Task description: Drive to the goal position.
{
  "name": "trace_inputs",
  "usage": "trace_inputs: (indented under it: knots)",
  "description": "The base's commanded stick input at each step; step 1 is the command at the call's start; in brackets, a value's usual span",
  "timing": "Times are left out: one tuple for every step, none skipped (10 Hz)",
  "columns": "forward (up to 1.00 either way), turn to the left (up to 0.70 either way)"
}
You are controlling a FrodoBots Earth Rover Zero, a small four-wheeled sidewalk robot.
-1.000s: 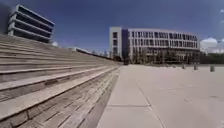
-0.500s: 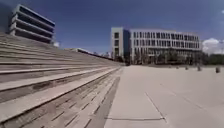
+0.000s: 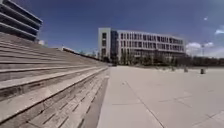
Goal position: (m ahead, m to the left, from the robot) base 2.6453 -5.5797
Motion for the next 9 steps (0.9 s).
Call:
trace_inputs:
  knots:
    - [0.7,-0.35]
    - [0.7,-0.35]
    - [0.7,-0.35]
    - [0.7,-0.35]
    - [0.7,-0.35]
    - [0.7,-0.35]
    - [0.7,-0.35]
    - [0.7,-0.35]
    - [0.7,-0.35]
